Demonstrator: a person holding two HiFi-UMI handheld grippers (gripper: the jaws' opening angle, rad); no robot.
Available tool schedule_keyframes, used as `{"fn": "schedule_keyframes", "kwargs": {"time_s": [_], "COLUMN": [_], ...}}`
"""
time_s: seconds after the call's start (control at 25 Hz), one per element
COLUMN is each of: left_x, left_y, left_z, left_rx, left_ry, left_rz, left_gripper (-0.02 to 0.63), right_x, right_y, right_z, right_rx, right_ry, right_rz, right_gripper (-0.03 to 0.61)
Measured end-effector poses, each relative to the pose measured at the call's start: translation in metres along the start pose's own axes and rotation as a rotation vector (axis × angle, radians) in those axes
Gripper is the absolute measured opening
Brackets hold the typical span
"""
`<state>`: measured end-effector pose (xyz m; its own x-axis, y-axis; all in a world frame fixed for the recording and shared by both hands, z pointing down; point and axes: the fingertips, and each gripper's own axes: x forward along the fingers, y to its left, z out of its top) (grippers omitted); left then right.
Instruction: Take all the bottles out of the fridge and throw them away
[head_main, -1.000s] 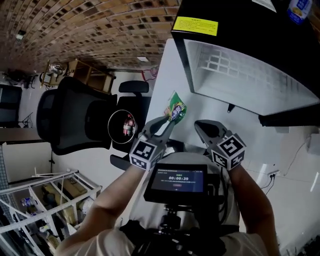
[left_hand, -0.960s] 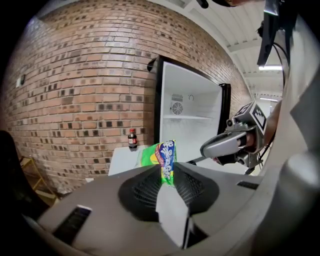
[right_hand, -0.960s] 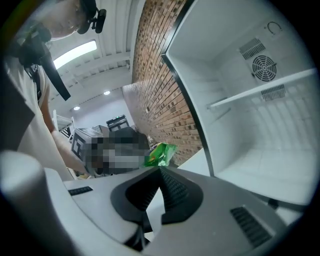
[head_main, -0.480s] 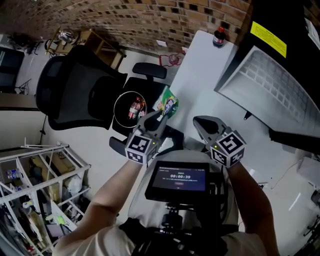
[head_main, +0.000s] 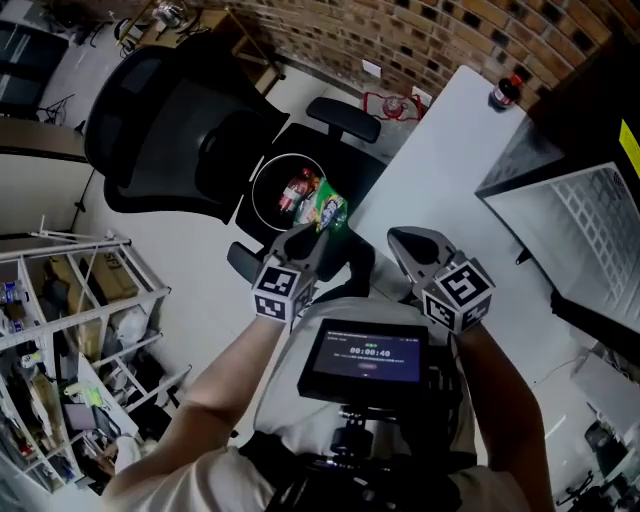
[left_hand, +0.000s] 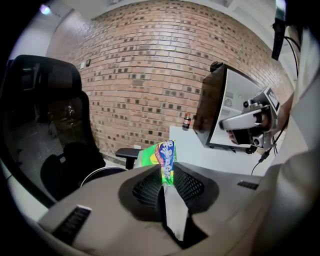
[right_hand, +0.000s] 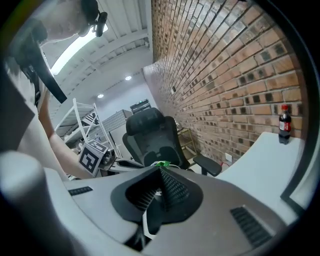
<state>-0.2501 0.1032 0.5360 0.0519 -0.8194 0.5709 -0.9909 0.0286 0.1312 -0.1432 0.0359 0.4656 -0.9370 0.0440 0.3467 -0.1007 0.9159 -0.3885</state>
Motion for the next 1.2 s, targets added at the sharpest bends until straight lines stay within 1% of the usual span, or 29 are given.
{"fn": "schedule_keyframes", "kwargs": {"time_s": [0.24,0.4,0.6,0.8,1.0,1.12,1.2], "left_x": [-0.009,-0.006,0.013,0.046,0.076,0.087,0.093], "left_y": [0.05,0.083,0.115,0.152,0.166,0.172,0.176], "left_z": [-0.037,-0.055,-0.07,-0.091,-0.107,-0.124,-0.132], "left_rx": [-0.022,-0.032,-0.045,-0.064,-0.126,-0.142,-0.125], "left_ry": [0.052,0.084,0.109,0.182,0.239,0.307,0.359], "left_rz": [0.086,0.121,0.13,0.141,0.114,0.116,0.116], "left_gripper": [0.08,0.08,0.081,0.081,0.083,0.089,0.094], "right_x": [0.04,0.059,0.078,0.091,0.096,0.099,0.101], "right_y": [0.016,0.021,0.026,0.022,0.018,0.017,0.015], "right_z": [0.001,0.0,-0.001,-0.001,-0.004,-0.006,-0.005], "right_rx": [-0.008,-0.004,-0.004,0.008,0.018,0.022,0.024], "right_ry": [0.04,0.066,0.097,0.111,0.141,0.152,0.148], "right_rz": [0.055,0.063,0.067,0.053,0.039,0.031,0.028], "right_gripper": [0.005,0.005,0.005,0.005,0.005,0.005,0.005]}}
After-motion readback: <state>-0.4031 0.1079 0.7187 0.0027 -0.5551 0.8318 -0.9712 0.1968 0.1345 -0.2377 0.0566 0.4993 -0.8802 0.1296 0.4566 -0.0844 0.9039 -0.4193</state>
